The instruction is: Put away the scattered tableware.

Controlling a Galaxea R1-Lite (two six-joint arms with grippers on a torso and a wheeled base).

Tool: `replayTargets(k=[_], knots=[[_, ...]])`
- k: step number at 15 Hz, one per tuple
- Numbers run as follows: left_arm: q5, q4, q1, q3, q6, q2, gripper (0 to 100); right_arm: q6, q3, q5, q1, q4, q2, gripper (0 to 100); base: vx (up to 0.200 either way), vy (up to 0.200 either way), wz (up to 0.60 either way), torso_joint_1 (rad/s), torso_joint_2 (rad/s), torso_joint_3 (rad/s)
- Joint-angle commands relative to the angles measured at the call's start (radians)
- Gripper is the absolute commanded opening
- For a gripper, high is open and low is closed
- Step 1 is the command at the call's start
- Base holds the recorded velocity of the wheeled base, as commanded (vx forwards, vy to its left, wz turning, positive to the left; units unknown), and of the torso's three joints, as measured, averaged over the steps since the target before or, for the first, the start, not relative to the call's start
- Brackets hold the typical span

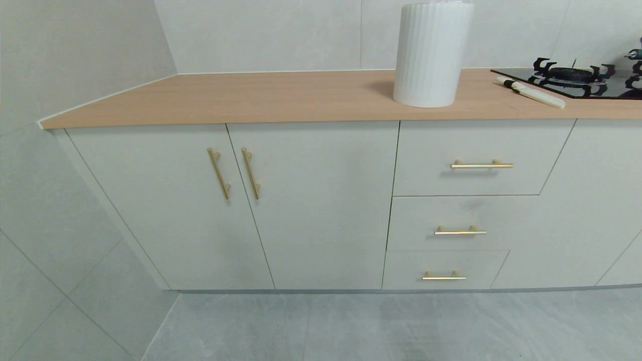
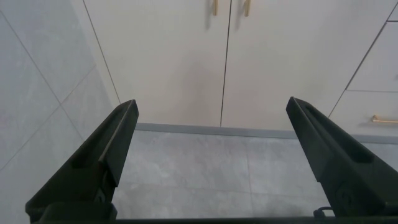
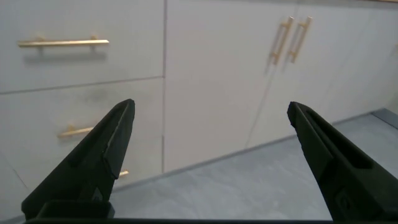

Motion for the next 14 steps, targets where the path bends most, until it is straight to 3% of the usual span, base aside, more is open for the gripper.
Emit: replayTargets(k=[1, 4, 5, 7, 9, 14], knots=[[0.0, 0.0, -0.001, 0.0, 0.0, 0.002, 100, -0.006, -0.072, -0.025, -0.062, 0.407, -0.462, 100, 0.0, 0.0, 0.0, 0.0, 0.0, 0.0], [0.0, 0.0, -0.001, 0.0, 0.0, 0.002, 100, -0.002, -0.086, -0.005, -0.095, 0.57, -0.625, 100, 0.0, 0.0, 0.0, 0.0, 0.0, 0.0], [0.0, 0.0, 0.001, 0.0, 0.0, 0.002, 100, 0.006, -0.077, -0.002, -0.095, 0.565, -0.625, 100, 0.0, 0.0, 0.0, 0.0, 0.0, 0.0], [0.0, 0.0, 0.001, 0.0, 0.0, 0.002, 100, 0.073, 0.026, 0.15, -0.095, 0.536, -0.625, 100, 0.0, 0.0, 0.0, 0.0, 0.0, 0.0], [0.0, 0.0, -0.001, 0.0, 0.0, 0.002, 100, 0.19, 0.026, 0.328, -0.097, 0.625, -0.625, 100, 0.0, 0.0, 0.0, 0.0, 0.0, 0.0], [0.0, 0.0, 0.001, 0.0, 0.001, 0.002, 100, 0.227, 0.024, 0.517, -0.097, 0.749, -0.623, 100, 0.0, 0.0, 0.0, 0.0, 0.0, 0.0]])
